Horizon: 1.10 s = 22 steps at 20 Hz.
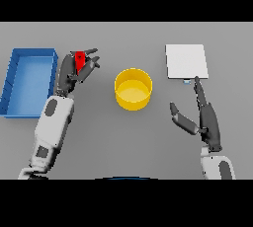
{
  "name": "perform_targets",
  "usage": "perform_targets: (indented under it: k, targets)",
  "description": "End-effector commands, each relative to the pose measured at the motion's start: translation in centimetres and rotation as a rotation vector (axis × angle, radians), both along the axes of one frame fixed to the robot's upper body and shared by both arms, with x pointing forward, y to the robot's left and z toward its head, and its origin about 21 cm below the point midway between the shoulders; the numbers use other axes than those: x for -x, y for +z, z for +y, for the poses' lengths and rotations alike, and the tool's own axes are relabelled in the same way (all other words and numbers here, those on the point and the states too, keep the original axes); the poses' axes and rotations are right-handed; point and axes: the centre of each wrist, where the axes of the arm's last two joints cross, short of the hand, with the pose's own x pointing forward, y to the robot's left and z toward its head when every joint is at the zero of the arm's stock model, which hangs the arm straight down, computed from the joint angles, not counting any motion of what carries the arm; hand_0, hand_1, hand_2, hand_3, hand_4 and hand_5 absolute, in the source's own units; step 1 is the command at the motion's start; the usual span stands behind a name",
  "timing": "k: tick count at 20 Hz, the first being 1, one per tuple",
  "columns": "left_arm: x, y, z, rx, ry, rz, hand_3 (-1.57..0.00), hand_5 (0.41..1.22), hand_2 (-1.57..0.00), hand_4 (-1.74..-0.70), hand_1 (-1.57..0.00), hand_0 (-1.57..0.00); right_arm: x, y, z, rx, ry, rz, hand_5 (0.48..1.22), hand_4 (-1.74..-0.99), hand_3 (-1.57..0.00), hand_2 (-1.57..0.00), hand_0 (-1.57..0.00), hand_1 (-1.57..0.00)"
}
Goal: Pick up the red beaker and tilt it to pour out 1 green nut into yellow bowl. Pick up the yellow bowl and place it on the metallic measuring scale.
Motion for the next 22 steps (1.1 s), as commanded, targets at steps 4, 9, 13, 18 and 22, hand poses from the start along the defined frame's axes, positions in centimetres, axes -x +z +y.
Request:
perform_targets:
  k: [4,9,13,18,22]
  targets:
    - [-0.2,2.8,-0.6,-0.153,-0.07,-0.052,-1.55,1.117,-1.56,-1.72,-1.56,-1.56,-0.2,0.3,0.0,0.009,0.007,-0.005,0.661,-1.261,0.0,0.0,0.0,0.0]
    - [-0.5,4.8,-1.2,-0.413,-0.162,-0.018,-1.56,1.117,-1.56,-1.73,-1.56,-1.56,-0.1,0.0,-0.4,0.03,0.0,0.012,0.676,-1.256,0.0,0.0,0.0,0.0]
    - [-0.5,5.3,-1.6,-0.519,-0.177,-0.004,-1.56,1.114,-1.57,-1.73,-1.57,-1.57,-0.1,0.3,0.2,0.016,0.001,0.005,0.68,-1.254,0.0,0.0,0.0,0.0]
    - [-1.1,7.0,-4.0,-0.915,-0.203,-0.041,-1.57,1.132,-1.57,-1.74,-1.57,-1.57,0.1,0.7,0.4,-0.001,0.01,0.016,0.689,-1.255,0.0,0.0,0.0,0.0]
    - [-1.0,7.6,-5.1,-1.177,-0.257,-0.111,-1.57,1.173,-1.57,-1.74,-1.57,-1.57,0.0,0.8,0.5,0.005,0.006,0.013,0.7,-1.27,0.0,0.0,0.0,0.0]
